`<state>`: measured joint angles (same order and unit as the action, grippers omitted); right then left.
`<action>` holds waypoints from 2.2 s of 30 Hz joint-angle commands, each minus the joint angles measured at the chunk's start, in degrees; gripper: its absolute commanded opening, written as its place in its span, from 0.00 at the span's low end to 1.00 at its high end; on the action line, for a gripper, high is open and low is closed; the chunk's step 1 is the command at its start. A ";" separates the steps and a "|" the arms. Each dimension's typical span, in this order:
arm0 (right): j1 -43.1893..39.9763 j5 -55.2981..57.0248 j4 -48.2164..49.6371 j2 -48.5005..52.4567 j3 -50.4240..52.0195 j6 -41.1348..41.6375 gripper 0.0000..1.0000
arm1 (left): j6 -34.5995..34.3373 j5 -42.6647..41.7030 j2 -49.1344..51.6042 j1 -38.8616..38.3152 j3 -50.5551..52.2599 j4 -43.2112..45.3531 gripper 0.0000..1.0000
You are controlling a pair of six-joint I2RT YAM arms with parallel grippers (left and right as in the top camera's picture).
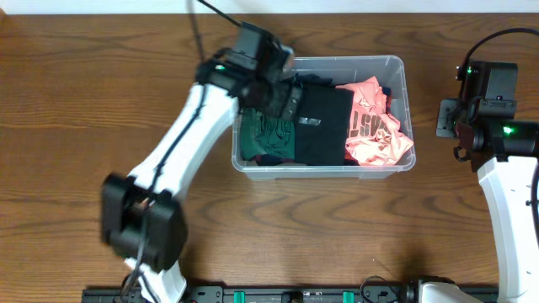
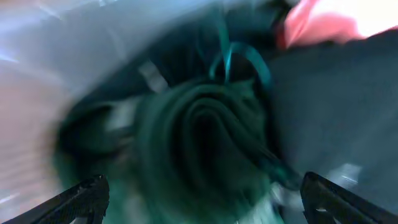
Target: Pack container
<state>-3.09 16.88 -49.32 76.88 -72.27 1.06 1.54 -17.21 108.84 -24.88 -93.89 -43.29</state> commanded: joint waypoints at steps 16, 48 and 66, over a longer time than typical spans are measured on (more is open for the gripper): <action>-0.63 -0.42 -0.22 0.39 0.11 0.61 0.41 | 1.86 -0.79 -4.85 -0.66 -5.97 -0.48 0.98; -0.63 -0.39 -0.42 0.39 0.11 0.59 0.40 | 1.31 1.49 10.03 -7.91 -9.84 3.54 0.98; -0.59 -16.74 8.59 0.76 0.11 -7.58 0.54 | 1.64 14.05 -8.48 15.63 -10.45 -13.18 0.98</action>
<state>-3.09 5.91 -42.15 76.90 -72.25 -3.99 3.03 -4.71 98.30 -14.09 -105.36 -55.51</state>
